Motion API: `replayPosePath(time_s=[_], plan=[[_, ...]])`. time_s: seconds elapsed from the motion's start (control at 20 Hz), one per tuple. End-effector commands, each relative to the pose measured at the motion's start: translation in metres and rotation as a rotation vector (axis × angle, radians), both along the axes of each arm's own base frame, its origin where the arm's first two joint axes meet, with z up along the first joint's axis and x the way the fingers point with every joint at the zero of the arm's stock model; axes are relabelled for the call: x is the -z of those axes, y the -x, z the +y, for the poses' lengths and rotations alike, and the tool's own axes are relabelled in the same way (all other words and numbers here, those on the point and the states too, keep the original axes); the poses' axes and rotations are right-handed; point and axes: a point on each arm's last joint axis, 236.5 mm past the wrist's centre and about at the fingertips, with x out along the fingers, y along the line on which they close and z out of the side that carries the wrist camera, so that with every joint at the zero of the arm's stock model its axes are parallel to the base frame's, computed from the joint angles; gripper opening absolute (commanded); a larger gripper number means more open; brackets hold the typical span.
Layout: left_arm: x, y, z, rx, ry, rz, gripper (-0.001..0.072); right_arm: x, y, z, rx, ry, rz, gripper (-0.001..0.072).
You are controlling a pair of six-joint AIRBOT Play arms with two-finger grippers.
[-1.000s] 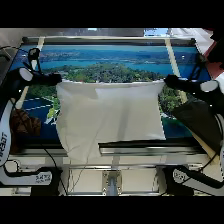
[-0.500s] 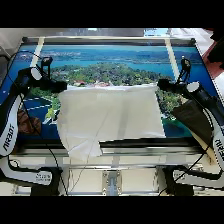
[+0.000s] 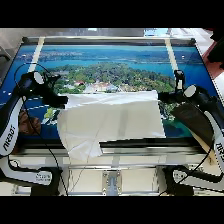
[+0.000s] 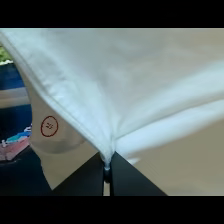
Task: Fold the shirts.
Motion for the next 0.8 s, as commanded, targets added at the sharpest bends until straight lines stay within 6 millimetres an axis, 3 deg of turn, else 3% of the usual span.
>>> replayPosePath(time_s=[0.0, 0.25, 0.3, 0.35, 0.4, 0.45, 0.6, 0.75], plan=[[0.016, 0.011, -0.002, -0.004, 0.008, 0.028, 0.0009, 0.027, 0.014, 0.004, 0.033, -0.031, 0.048, 0.0028], [0.018, 0.006, -0.002, -0.009, 0.005, 0.006, 0.001, 0.037, 0.016, 0.007, 0.06, -0.059, 0.052, 0.0043], [0.018, 0.007, -0.002, -0.008, 0.005, 0.008, 0.0011, 0.037, 0.017, 0.008, 0.058, -0.06, 0.056, 0.0099], [0.018, 0.007, -0.001, -0.006, 0.003, 0.01, 0.006, 0.038, 0.018, 0.008, 0.063, -0.065, 0.063, 0.0265], [0.018, 0.008, 0.0, 0.002, 0.0, 0.011, 0.019, 0.039, 0.021, 0.01, 0.061, -0.071, 0.079, 0.0397], [0.017, 0.011, -0.001, 0.012, 0.001, 0.023, 0.0324, 0.039, 0.026, 0.011, 0.064, -0.078, 0.098, 0.0398], [-0.002, 0.029, -0.001, 0.045, 0.005, 0.069, 0.0346, 0.022, 0.033, 0.003, 0.041, -0.03, 0.094, 0.0398], [-0.049, 0.038, 0.0, 0.06, -0.004, -0.052, 0.0346, -0.028, 0.033, -0.036, 0.071, 0.149, 0.0, 0.0398]])
